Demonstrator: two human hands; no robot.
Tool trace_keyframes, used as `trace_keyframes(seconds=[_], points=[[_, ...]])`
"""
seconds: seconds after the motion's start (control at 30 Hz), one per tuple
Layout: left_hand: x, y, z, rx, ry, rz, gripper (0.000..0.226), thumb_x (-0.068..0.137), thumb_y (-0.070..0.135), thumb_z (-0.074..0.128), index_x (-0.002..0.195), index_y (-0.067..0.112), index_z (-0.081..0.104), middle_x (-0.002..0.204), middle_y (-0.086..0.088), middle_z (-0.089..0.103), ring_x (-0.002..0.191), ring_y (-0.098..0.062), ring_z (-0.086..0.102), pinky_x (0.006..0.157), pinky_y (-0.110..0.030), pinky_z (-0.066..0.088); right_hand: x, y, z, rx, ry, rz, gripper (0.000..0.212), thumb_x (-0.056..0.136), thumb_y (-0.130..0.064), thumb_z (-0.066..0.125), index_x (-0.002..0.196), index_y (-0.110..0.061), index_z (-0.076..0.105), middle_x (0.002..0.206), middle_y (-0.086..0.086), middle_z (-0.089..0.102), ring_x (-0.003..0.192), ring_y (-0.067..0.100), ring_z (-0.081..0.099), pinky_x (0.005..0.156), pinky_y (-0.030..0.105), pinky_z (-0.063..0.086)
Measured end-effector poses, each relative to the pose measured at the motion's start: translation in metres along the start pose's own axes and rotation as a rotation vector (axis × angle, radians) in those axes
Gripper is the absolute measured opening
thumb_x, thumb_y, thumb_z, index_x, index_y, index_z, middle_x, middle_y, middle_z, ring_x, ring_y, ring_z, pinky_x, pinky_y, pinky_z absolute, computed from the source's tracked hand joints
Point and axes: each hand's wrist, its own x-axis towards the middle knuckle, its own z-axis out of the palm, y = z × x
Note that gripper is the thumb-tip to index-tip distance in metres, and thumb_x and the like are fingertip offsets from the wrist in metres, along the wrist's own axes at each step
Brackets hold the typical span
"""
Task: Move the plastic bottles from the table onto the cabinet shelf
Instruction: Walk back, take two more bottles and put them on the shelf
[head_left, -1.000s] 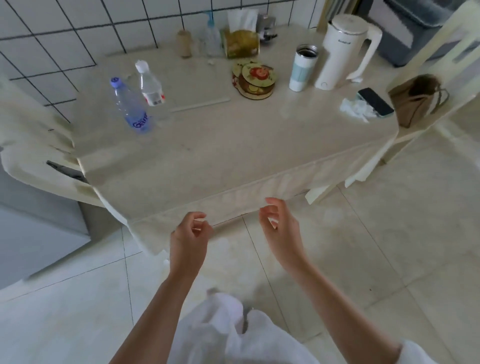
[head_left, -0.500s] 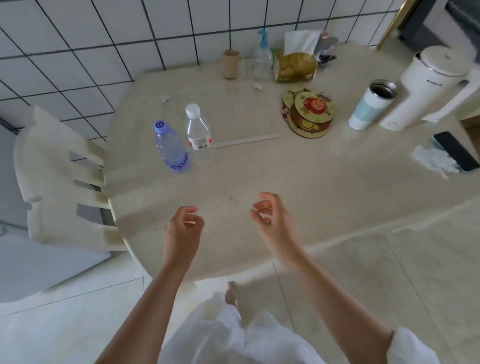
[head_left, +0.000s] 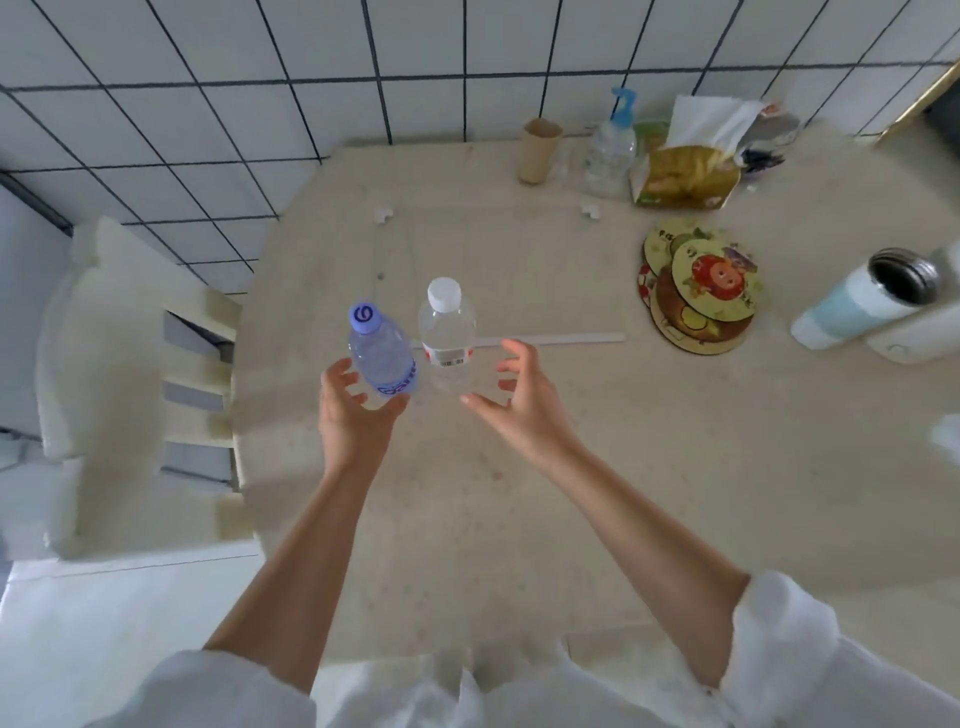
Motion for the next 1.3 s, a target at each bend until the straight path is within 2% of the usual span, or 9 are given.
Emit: trace_keyframes(seconds=[0.07,0.2,0.37,0.47,0.7,0.83,0.93,1.17,1.3], points=[[0.010,0.002,0.009,-0.024,0.020,-0.001,0.077,0.070,0.020,0.087,0.132,0.019,0.042,0.131,0.001,0.053,0.115,-0.023,0.058,0.096,-0.041,0.050,0.019,-0.002,0.002,-0.023,-0.038,-0.008,0.087,0.074,-0.035,0.079,0.142,-0.019,0.028,0.129,0.001,0.050,0.113,0.018,0.054,0.095,0.031,0.044],[0.026,0.009,0.026,-0.089,0.056,0.001,0.081,0.068,0.016,0.088,0.135,0.016,0.041,0.121,0.009,0.055,0.108,-0.014,0.058,0.088,-0.028,0.045,0.053,-0.007,0.011,0.004,-0.101,-0.024,0.095,0.069,-0.030,0.083,0.144,-0.021,0.026,0.135,-0.002,0.046,0.117,0.013,0.051,0.101,0.031,0.042],[0.043,0.008,0.037,-0.121,0.085,-0.033,0.082,0.066,0.015,0.088,0.134,0.018,0.041,0.117,0.009,0.059,0.101,-0.012,0.059,0.083,-0.024,0.044,0.080,-0.008,0.028,0.079,-0.136,-0.061,0.079,0.065,-0.021,0.085,0.132,-0.019,0.042,0.123,0.000,0.058,0.104,0.012,0.058,0.083,0.017,0.044],[0.051,0.002,0.042,-0.134,0.103,-0.002,0.082,0.061,0.015,0.091,0.129,0.013,0.044,0.114,0.003,0.063,0.096,-0.013,0.062,0.076,-0.017,0.047,0.087,-0.004,0.041,0.098,-0.083,-0.003,0.069,0.062,-0.027,0.086,0.119,-0.020,0.048,0.112,0.001,0.065,0.100,0.016,0.063,0.076,0.018,0.044],[0.059,-0.020,0.051,-0.155,0.135,-0.032,0.070,0.056,0.023,0.092,0.114,0.009,0.055,0.106,-0.007,0.068,0.094,-0.020,0.068,0.080,-0.035,0.056,0.088,0.006,0.054,0.146,-0.017,-0.021,0.069,0.062,-0.030,0.088,0.118,-0.023,0.047,0.107,-0.005,0.068,0.093,0.010,0.064,0.076,0.019,0.049],[0.054,-0.014,0.050,-0.158,0.177,-0.050,0.065,0.059,0.011,0.091,0.112,0.010,0.053,0.104,-0.003,0.067,0.083,-0.002,0.063,0.070,-0.010,0.047,0.084,0.007,0.050,0.177,-0.007,-0.018,0.063,0.063,-0.028,0.088,0.110,-0.029,0.046,0.103,-0.008,0.068,0.087,0.004,0.062,0.073,0.014,0.047],[0.049,-0.009,0.048,-0.122,0.173,-0.034,0.064,0.059,0.012,0.092,0.110,0.014,0.053,0.101,0.003,0.065,0.084,-0.004,0.061,0.067,-0.003,0.042,0.078,0.006,0.048,0.192,-0.010,-0.008,0.064,0.061,-0.024,0.089,0.109,-0.033,0.046,0.102,-0.009,0.066,0.088,0.003,0.060,0.076,0.016,0.048],[0.016,-0.010,0.033,-0.057,0.129,-0.046,0.062,0.059,0.012,0.092,0.107,0.014,0.052,0.088,0.016,0.058,0.078,0.001,0.057,0.061,-0.002,0.038,0.048,0.013,0.039,0.217,0.011,0.019,0.059,0.058,-0.027,0.089,0.102,-0.037,0.051,0.097,-0.010,0.069,0.090,0.009,0.066,0.078,0.022,0.053],[-0.011,-0.017,0.022,-0.051,0.108,-0.050,0.058,0.059,0.009,0.091,0.102,0.016,0.051,0.086,0.015,0.058,0.076,-0.002,0.058,0.062,-0.005,0.040,0.014,0.026,0.034,0.226,0.029,0.063,0.059,0.060,-0.022,0.089,0.107,-0.027,0.053,0.092,-0.012,0.068,0.085,0.005,0.065,0.075,0.019,0.051]])
